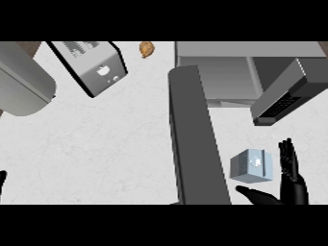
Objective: Pick up the milk, place it into the microwave and close the microwave
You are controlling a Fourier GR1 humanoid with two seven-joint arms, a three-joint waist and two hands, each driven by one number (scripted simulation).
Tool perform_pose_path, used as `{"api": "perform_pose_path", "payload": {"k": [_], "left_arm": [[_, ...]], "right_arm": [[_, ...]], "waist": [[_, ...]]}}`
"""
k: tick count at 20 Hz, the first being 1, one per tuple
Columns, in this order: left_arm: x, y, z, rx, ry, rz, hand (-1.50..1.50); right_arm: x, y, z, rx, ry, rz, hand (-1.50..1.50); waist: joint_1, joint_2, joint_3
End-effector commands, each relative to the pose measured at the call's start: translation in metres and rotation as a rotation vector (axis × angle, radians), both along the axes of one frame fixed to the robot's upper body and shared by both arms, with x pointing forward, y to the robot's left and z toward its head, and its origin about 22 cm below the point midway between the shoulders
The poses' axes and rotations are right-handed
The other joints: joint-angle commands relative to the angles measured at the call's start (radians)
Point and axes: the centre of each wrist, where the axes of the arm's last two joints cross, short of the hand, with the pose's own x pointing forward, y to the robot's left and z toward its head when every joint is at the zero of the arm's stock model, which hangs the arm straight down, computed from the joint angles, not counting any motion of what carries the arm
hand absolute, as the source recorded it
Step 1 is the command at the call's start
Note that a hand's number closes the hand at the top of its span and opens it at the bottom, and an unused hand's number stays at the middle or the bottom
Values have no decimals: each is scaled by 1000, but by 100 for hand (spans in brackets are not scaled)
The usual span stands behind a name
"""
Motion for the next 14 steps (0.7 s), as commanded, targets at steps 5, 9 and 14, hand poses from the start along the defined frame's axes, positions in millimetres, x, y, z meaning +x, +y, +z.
{"api": "perform_pose_path", "payload": {"k": [5, 9, 14], "left_arm": [[0, 1, 10, -2, -13, -10, -150], [8, -1, -6, -11, 16, 0, -150], [1, -4, 7, -4, 5, -7, -150]], "right_arm": [[3, -24, -22, 111, 27, 193, -150], [17, 2, -14, 205, 50, 477, -150], [13, 6, -24, 181, -73, 474, 150]], "waist": [[8, 1, 1], [5, 0, 0], [2, -1, 1]]}}
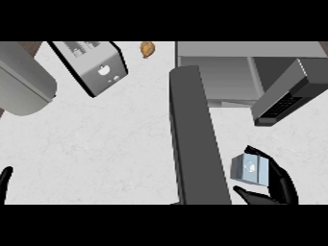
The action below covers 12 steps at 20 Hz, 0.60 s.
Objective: Pick up the milk, place it into the microwave and close the microwave
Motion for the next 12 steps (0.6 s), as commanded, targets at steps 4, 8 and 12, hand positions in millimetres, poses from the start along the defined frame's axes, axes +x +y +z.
{"api": "perform_pose_path", "payload": {"k": [4, 8, 12], "left_arm": [[1, 8, -9, -8, 9, 7, -150], [-9, 18, -12, -13, 23, 2, -150], [-13, 11, -10, -4, -8, -2, -150]], "right_arm": [[10, 18, 10, -70, -234, -164, 150], [-2, 37, 19, 30, -246, -155, 150], [16, 29, 41, 20, -237, -109, 150]], "waist": [[-9, -2, -2], [-9, -4, -2], [-5, -2, -1]]}}
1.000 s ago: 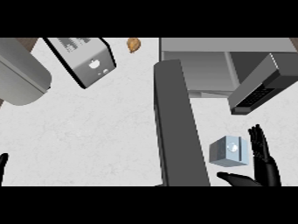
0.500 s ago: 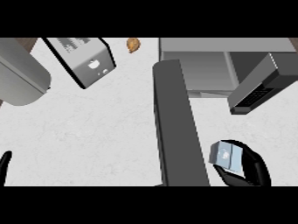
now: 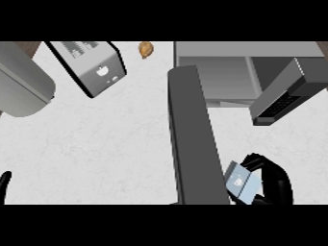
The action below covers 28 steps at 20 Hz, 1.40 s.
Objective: Pick up the milk, place it into the microwave and close the microwave
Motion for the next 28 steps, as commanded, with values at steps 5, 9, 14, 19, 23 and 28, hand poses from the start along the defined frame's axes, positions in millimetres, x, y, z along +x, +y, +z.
{"api": "perform_pose_path", "payload": {"k": [5, 9, 14, 19, 23, 28], "left_arm": [[6, 0, 3, -10, -12, -18, -150], [5, -5, 5, -16, -14, -8, -150], [-3, 5, -6, -30, -1, -12, -150], [2, 7, -13, -16, -6, -14, -150], [-19, 13, 9, -22, 5, -29, -150], [3, 20, -6, -25, 13, 0, -150]], "right_arm": [[55, -67, 13, 62, 59, -28, 150], [70, -57, 26, 90, 49, 76, 150], [65, -53, 59, 83, 59, 162, 150], [78, -15, 79, 9, 38, 101, 150], [99, 12, 103, -86, 43, 71, 150], [140, 25, 115, -133, 74, 39, 150]], "waist": [[14, 6, 2], [9, 3, 1], [1, 0, 0], [1, 1, 0], [6, 0, 0], [8, 3, 0]]}}
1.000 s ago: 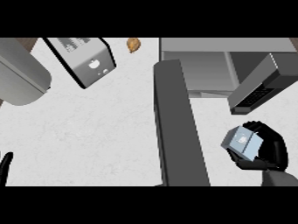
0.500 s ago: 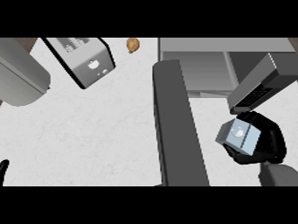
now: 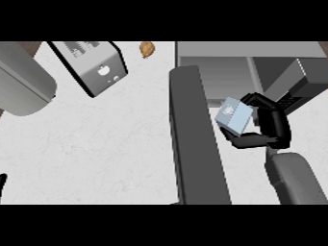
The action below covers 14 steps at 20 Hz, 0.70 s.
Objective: Pick up the milk, place it into the microwave and close the microwave
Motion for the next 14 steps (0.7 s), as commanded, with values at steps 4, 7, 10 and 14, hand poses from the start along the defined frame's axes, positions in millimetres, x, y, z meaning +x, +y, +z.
{"api": "perform_pose_path", "payload": {"k": [4, 7, 10, 14], "left_arm": [[0, 10, 18, 9, -9, -25, -150], [-1, 5, 2, 1, 10, -1, -150], [2, 16, 12, 8, 3, -20, -150], [7, 15, 8, 8, -8, -35, -150]], "right_arm": [[60, 20, 23, -63, 36, -16, 150], [81, 33, 25, -58, 56, -16, 150], [97, 40, 32, -76, 45, -12, 150], [106, 26, 29, -78, 60, -17, 150]], "waist": [[11, 4, 1], [20, 6, 1], [31, 11, 1], [42, 16, 2]]}}
